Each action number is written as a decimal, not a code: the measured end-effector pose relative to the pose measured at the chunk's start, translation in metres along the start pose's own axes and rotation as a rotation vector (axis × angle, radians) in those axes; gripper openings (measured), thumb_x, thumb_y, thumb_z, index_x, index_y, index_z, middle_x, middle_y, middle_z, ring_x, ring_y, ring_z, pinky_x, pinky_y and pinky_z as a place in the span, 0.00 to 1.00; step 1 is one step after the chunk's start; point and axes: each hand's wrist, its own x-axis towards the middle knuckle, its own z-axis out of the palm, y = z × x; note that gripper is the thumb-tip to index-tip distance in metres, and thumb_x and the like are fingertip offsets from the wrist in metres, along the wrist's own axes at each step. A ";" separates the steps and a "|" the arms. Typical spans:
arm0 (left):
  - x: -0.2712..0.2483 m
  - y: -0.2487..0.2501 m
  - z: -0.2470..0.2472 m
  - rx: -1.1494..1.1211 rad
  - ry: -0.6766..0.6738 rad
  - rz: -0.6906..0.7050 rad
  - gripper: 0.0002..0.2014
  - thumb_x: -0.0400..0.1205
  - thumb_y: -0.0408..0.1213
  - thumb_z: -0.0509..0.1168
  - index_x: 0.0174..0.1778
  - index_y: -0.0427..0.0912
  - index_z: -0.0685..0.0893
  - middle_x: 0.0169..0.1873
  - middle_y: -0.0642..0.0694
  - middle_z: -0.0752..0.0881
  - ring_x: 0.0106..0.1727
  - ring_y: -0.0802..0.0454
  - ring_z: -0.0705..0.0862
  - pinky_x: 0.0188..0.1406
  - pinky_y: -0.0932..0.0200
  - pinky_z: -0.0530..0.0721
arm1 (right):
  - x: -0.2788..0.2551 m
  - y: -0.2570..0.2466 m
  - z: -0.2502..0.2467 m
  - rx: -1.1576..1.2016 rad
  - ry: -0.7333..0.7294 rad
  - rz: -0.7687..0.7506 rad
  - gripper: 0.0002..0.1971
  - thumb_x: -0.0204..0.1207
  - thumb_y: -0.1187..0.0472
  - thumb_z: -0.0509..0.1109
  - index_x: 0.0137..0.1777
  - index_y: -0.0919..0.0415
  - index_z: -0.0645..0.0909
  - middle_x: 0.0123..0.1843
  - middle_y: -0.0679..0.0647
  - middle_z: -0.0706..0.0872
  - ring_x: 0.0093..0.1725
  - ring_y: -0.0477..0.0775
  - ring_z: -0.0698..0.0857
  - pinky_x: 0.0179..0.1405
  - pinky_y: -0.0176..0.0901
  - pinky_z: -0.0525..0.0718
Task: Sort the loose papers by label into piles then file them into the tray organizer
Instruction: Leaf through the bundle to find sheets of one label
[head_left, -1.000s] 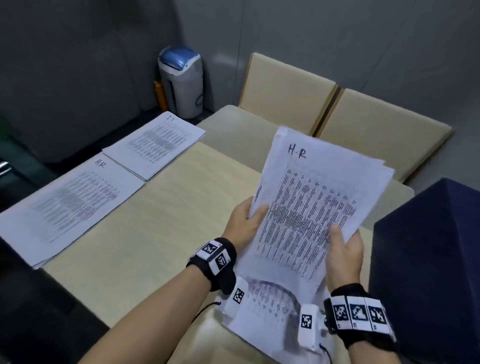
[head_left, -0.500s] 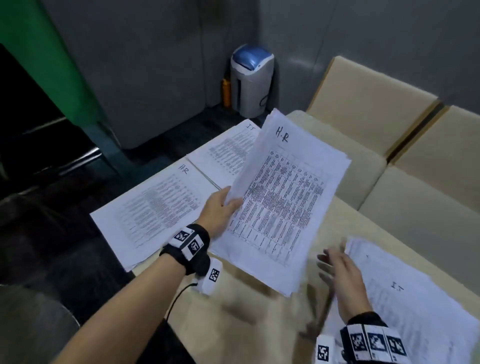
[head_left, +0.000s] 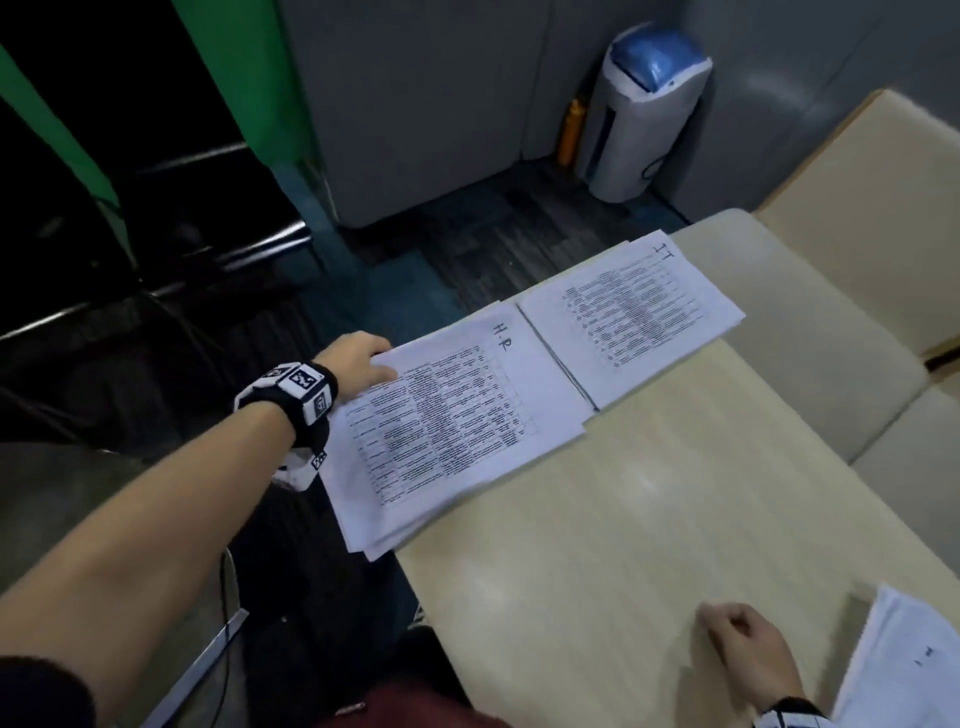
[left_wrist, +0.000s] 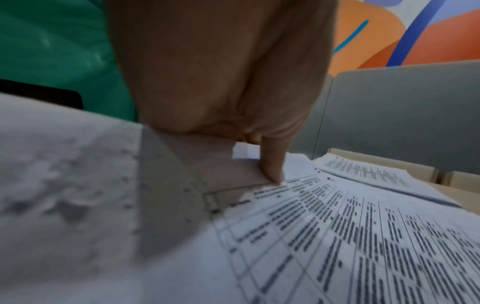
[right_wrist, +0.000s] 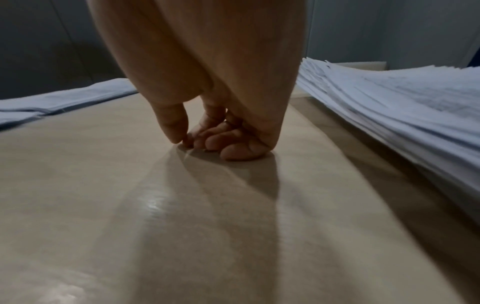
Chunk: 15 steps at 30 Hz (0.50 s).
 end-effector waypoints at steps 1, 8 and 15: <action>0.004 0.000 0.004 0.037 0.035 -0.027 0.05 0.78 0.42 0.72 0.45 0.45 0.86 0.42 0.46 0.88 0.49 0.43 0.86 0.48 0.50 0.84 | 0.000 0.000 0.000 -0.005 -0.002 0.004 0.09 0.78 0.58 0.79 0.41 0.61 0.85 0.42 0.61 0.90 0.45 0.62 0.85 0.56 0.56 0.81; 0.015 0.032 0.041 0.301 0.292 -0.083 0.24 0.76 0.39 0.73 0.66 0.39 0.75 0.62 0.38 0.76 0.65 0.37 0.75 0.61 0.39 0.75 | -0.007 -0.008 -0.011 0.136 -0.036 -0.017 0.04 0.78 0.64 0.78 0.44 0.64 0.88 0.46 0.61 0.90 0.49 0.62 0.85 0.53 0.50 0.78; -0.012 0.180 0.109 -0.011 0.080 0.372 0.13 0.82 0.38 0.66 0.62 0.41 0.78 0.58 0.42 0.80 0.54 0.41 0.83 0.56 0.45 0.81 | -0.030 0.009 -0.065 0.436 0.219 -0.099 0.03 0.83 0.64 0.72 0.49 0.60 0.86 0.49 0.60 0.90 0.52 0.59 0.88 0.54 0.50 0.86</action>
